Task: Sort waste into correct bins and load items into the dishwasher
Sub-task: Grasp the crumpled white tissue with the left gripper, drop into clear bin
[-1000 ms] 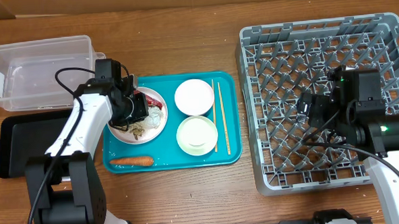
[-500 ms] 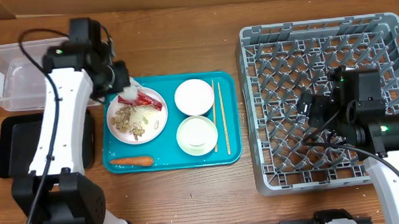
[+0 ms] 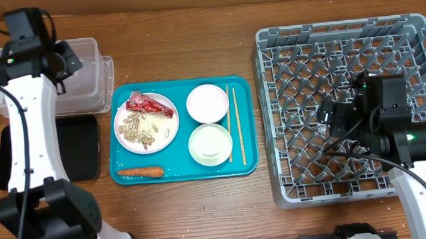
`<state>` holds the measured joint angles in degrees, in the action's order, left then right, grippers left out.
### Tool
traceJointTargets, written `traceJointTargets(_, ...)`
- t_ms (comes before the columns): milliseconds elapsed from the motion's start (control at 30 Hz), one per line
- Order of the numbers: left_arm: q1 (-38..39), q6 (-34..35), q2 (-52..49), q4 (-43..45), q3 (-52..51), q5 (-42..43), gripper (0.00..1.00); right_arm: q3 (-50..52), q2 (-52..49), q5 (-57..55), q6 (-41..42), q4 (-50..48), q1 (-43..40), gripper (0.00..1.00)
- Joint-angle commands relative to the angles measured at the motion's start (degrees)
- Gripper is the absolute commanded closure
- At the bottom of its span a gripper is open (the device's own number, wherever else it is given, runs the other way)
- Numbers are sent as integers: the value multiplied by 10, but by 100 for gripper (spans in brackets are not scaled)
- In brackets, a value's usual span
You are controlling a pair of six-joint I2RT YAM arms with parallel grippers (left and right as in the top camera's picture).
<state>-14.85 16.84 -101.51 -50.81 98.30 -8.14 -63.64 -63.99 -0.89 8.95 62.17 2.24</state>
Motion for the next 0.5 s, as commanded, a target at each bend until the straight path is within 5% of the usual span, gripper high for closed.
traceJointTargets(0,-13,16,-31,9,12,-12,95,-17,3,-6,-3,-2,-1,0)
traceJointTargets(67,-14,16,-42,9,12,-13,87,-17,3,-5,-3,-2,-1,0)
traceJointTargets(133,-14,16,-48,9,12,-12,60,-17,3,-6,-3,-1,-1,0)
traceJointTargets(200,-14,16,-48,9,12,-7,48,-17,3,-6,-3,1,-1,0)
traceJointTargets(300,-13,16,-35,7,14,26,46,-17,3,-6,-3,3,-1,0)
traceJointTargets(467,0,17,5,-59,16,212,48,-17,3,-6,-3,3,-1,0)
